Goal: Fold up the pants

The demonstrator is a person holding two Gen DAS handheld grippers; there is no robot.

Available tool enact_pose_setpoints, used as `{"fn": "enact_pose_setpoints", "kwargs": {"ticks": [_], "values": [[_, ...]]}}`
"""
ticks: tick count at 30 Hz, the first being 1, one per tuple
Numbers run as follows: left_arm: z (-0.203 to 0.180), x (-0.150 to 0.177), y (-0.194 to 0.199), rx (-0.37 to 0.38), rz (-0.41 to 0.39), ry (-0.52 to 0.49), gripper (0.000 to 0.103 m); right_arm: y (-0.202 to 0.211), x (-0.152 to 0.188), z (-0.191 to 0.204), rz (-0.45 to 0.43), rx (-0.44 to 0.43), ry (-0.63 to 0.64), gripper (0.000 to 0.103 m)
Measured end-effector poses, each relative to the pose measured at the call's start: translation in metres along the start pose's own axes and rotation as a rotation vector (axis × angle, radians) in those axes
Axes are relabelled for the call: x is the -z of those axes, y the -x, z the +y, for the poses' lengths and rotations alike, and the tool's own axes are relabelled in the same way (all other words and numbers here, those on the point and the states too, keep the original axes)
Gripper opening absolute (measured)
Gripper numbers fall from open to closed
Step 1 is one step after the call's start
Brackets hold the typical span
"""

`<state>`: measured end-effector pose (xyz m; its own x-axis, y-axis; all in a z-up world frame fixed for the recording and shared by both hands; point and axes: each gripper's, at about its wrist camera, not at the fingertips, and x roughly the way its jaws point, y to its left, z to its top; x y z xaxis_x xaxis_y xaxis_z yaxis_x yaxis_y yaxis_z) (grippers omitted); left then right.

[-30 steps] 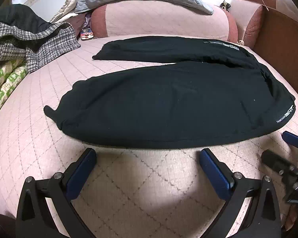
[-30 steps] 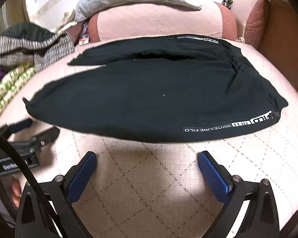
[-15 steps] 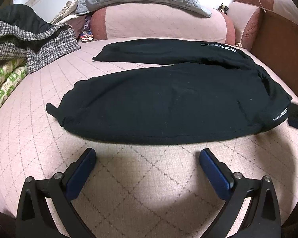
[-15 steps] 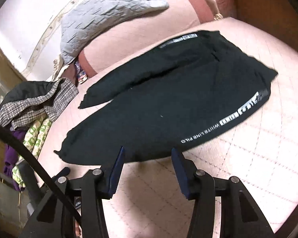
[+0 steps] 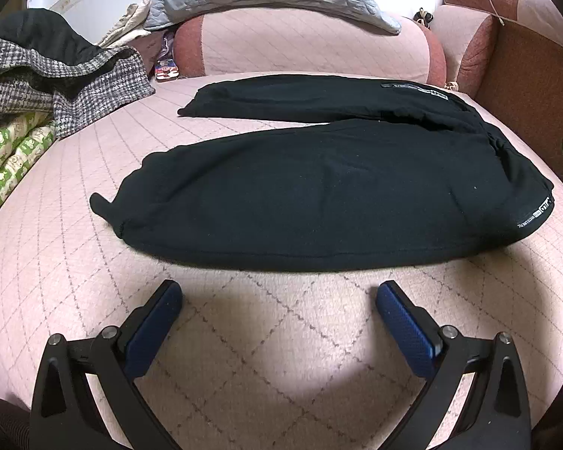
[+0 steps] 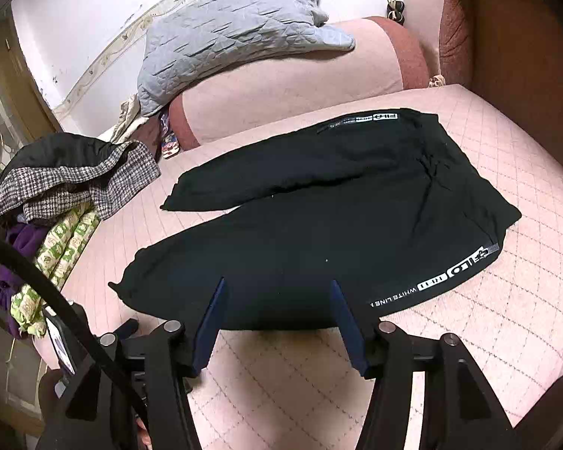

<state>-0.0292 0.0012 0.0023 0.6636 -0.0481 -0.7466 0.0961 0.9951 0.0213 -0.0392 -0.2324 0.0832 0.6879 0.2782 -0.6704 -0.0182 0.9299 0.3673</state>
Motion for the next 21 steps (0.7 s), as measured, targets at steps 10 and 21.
{"fn": "enact_pose_setpoints", "kwargs": {"ticks": [10,21], "values": [[-0.001,0.003,0.001,-0.015,-0.009,0.007,0.103,0.011,-0.003,0.004,-0.074,-0.088,-0.088,0.063],[0.025,-0.012,0.024,0.069,0.007,0.172,0.103,0.015,-0.008,0.019,-0.036,-0.097,-0.082,0.047]]}}
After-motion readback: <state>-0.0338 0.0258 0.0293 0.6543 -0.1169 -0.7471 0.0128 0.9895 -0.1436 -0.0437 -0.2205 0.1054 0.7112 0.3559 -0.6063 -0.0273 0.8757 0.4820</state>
